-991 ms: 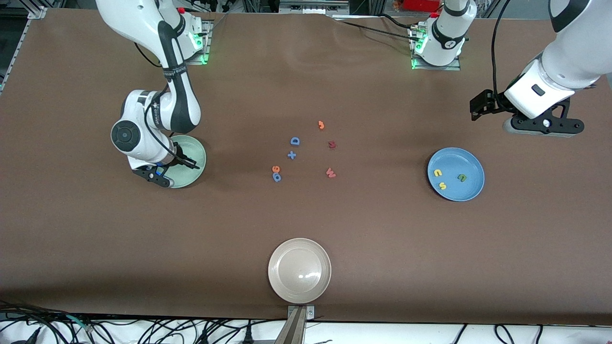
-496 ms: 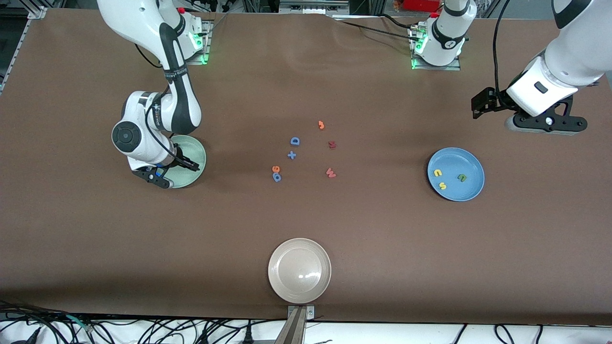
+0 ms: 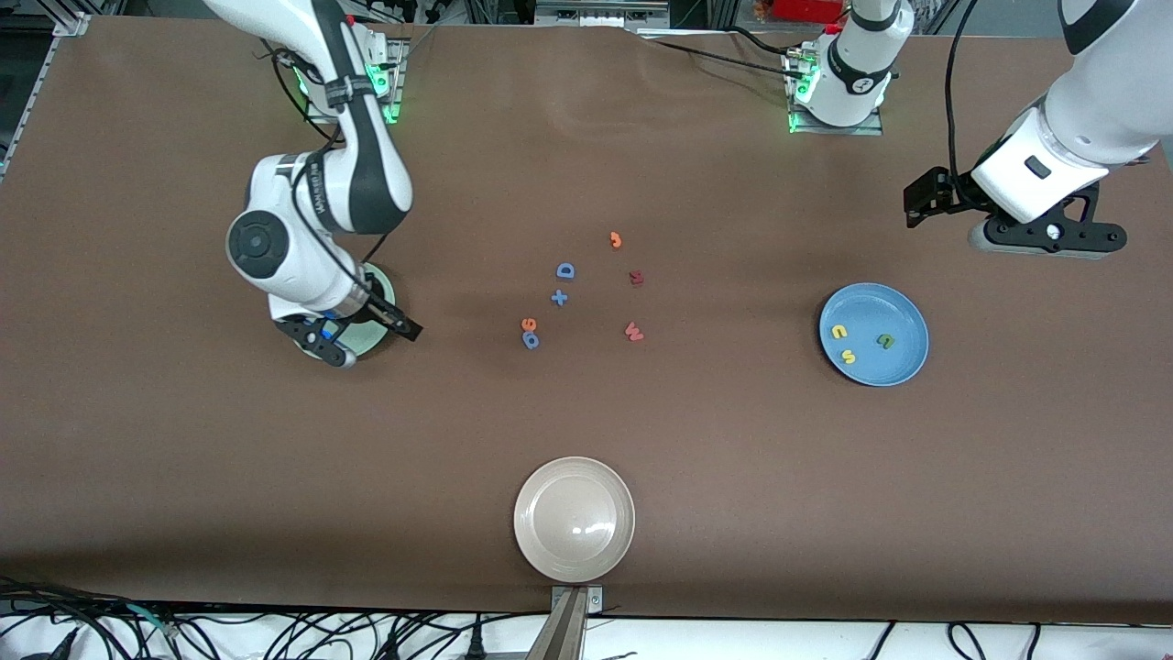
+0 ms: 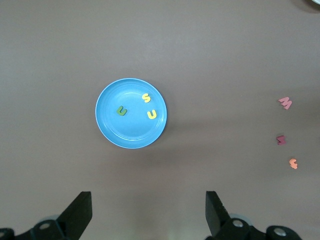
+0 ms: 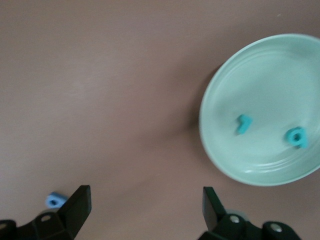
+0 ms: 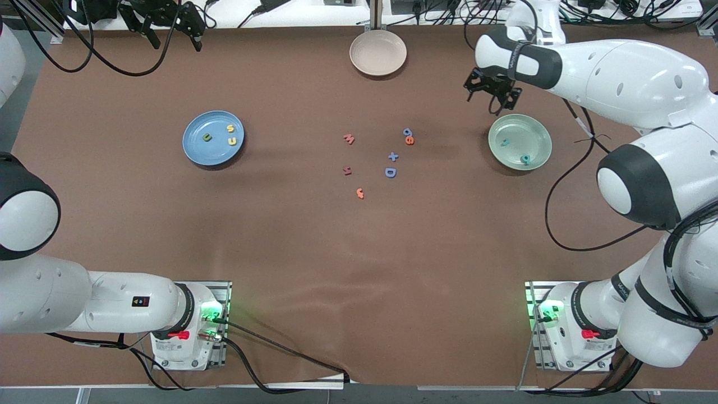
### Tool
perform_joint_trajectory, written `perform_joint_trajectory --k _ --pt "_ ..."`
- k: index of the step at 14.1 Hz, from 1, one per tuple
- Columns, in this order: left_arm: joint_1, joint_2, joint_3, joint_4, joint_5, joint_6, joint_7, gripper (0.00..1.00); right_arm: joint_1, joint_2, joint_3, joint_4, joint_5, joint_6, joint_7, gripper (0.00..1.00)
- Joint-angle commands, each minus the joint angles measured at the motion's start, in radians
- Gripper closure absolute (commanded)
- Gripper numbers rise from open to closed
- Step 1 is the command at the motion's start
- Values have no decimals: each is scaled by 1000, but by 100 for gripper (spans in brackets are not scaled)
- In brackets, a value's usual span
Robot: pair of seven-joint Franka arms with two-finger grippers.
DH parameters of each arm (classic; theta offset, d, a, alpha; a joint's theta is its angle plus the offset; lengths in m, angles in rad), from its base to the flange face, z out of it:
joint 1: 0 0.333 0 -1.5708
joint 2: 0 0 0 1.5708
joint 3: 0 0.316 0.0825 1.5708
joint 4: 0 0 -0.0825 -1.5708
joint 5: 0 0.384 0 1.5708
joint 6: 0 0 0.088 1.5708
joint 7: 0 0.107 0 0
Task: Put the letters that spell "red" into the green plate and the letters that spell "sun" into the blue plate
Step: 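Lower the right gripper onto the blue 9 beside the orange 6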
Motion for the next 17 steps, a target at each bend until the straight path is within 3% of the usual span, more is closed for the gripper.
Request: perform_joint_trajectory --k 1,6,10,17 --pt "-4 15 4 34 -27 -25 -9 0 5 85 55 117 18 -3 141 2" --pt "-4 15 4 34 -26 -25 -7 0 8 197 132 184 109 125 216 2" --pt "-4 15 4 34 -27 -25 -9 0 14 237 202 186 117 244 235 2" --pt "-4 15 4 34 -26 -25 -7 0 65 254 202 152 91 250 91 2"
